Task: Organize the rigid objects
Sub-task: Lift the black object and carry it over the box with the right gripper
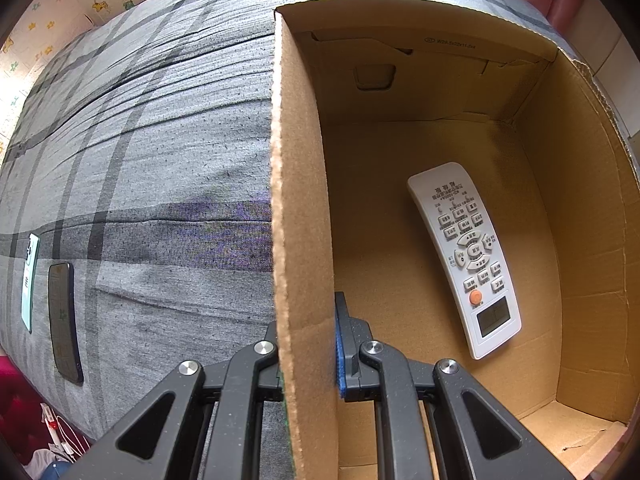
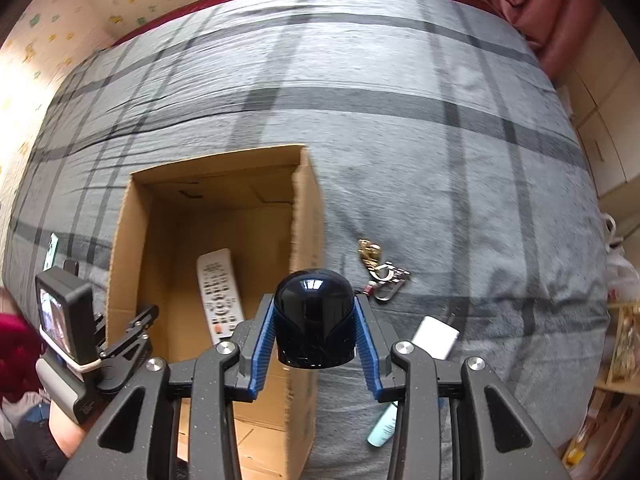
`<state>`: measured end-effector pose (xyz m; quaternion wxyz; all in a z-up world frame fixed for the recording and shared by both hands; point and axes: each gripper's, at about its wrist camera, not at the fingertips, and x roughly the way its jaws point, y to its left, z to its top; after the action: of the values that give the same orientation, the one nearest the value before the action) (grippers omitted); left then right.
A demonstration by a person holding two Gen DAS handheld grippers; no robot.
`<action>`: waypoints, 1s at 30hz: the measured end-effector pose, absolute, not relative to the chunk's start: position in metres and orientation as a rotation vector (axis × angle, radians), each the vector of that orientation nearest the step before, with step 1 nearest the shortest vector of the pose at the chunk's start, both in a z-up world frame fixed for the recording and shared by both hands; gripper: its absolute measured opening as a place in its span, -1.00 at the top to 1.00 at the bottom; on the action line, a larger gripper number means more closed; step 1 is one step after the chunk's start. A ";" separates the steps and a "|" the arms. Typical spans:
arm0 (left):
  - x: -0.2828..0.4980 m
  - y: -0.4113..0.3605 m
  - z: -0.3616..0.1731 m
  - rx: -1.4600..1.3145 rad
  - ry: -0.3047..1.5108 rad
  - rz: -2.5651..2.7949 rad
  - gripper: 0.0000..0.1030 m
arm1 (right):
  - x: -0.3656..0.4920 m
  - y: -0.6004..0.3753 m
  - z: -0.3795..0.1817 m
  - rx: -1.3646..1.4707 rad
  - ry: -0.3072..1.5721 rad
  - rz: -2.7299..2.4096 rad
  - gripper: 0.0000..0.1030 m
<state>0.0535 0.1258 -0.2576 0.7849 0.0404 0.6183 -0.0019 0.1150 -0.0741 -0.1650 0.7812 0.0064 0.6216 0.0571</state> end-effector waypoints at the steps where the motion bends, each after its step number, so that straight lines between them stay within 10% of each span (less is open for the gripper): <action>1: 0.054 0.126 -0.257 0.086 1.335 -0.004 0.75 | 0.116 -0.070 -0.166 0.007 1.343 0.136 0.21; 30: 0.061 0.128 -0.263 0.078 1.359 -0.004 0.75 | 0.145 0.029 -0.246 -0.178 1.451 0.348 0.21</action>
<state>0.0612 0.1277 -0.2626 0.7772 0.0360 0.6283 -0.0018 0.1446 0.0292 -0.2464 0.7306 -0.0808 0.6593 0.1582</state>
